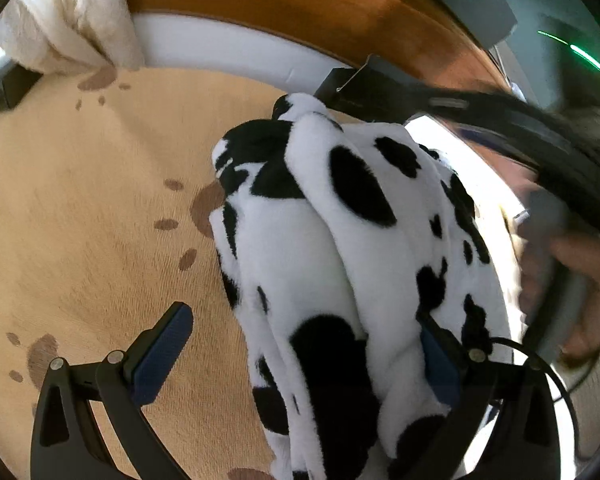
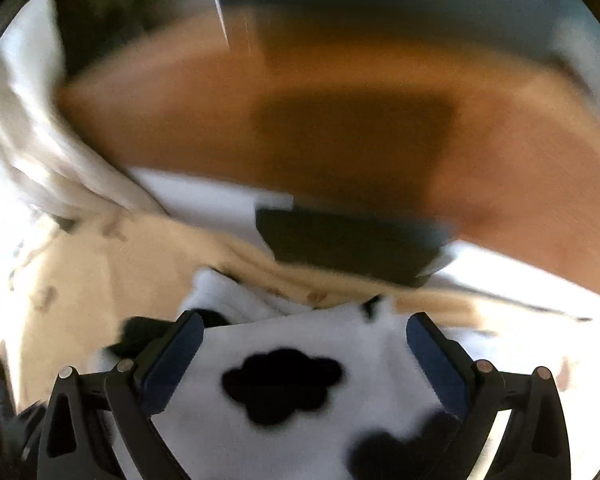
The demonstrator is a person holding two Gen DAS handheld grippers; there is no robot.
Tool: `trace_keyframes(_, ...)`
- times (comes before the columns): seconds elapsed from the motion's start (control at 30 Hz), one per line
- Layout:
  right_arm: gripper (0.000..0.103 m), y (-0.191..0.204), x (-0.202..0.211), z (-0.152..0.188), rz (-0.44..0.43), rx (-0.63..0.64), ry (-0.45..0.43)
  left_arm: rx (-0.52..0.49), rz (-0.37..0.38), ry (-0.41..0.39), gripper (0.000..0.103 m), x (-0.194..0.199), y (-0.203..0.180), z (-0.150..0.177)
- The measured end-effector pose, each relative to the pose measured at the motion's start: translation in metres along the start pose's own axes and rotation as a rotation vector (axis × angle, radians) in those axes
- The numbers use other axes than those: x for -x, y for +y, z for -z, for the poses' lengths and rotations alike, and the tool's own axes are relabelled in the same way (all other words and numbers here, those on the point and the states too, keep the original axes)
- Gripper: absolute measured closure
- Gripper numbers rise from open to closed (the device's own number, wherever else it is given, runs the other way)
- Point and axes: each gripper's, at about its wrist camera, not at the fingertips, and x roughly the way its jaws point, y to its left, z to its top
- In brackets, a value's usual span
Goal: Fold clothes
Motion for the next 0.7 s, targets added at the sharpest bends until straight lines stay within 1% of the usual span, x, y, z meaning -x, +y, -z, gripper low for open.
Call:
trace_keyframes(0.03, 0.0, -0.008, 0.023, 0.006, 0.01, -0.001, -0.044, 0.002, 0.001, 0.005, 0.0, 0.001, 0.0, -0.001)
trace_keyframes(0.1, 0.0, -0.03, 0.06, 0.023, 0.03, -0.018, -0.098, -0.013, -0.02, 0.0, 0.0, 0.006, -0.004, -0.003)
trace_keyframes(0.13, 0.0, -0.039, 0.069, 0.035, 0.042, -0.034, -0.114, -0.024, -0.033, -0.009, 0.0, 0.009, -0.006, -0.003)
trace_keyframes(0.17, 0.0, -0.035, 0.074, 0.048, 0.053, -0.045, -0.122, -0.036, -0.048, -0.018, 0.0, 0.012, -0.009, -0.004)
trace_keyframes(0.23, 0.0, -0.028, 0.1, 0.08, 0.076, -0.052, -0.129, -0.061, -0.082, -0.033, 0.0, 0.02, -0.016, -0.004)
trace_keyframes(0.27, 0.0, -0.024, 0.107, 0.097, 0.083, -0.049, -0.131, -0.07, -0.095, -0.033, 0.0, 0.021, -0.019, -0.004)
trace_keyframes(0.33, 0.0, 0.002, 0.104, 0.127, 0.074, -0.038, -0.129, -0.094, -0.135, -0.027, 0.0, 0.015, -0.025, -0.008)
trace_keyframes(0.37, 0.0, 0.015, 0.101, 0.136, 0.064, -0.028, -0.121, -0.105, -0.155, -0.026, 0.0, 0.011, -0.027, -0.01)
trace_keyframes(0.5, 0.0, 0.047, 0.097, 0.168, 0.042, 0.003, -0.079, -0.15, -0.243, -0.064, 0.0, 0.002, -0.038, -0.016)
trace_keyframes(0.57, 0.0, 0.06, 0.094, 0.182, 0.035, 0.016, -0.061, -0.165, -0.274, -0.075, 0.0, 0.0, -0.039, -0.017)
trace_keyframes(0.63, 0.0, 0.07, 0.08, 0.191, 0.053, 0.032, -0.039, -0.172, -0.294, -0.081, 0.0, -0.003, -0.039, -0.017)
trace_keyframes(0.7, 0.0, 0.075, 0.063, 0.202, 0.095, 0.056, 0.016, -0.17, -0.298, -0.084, 0.0, -0.004, -0.037, -0.018)
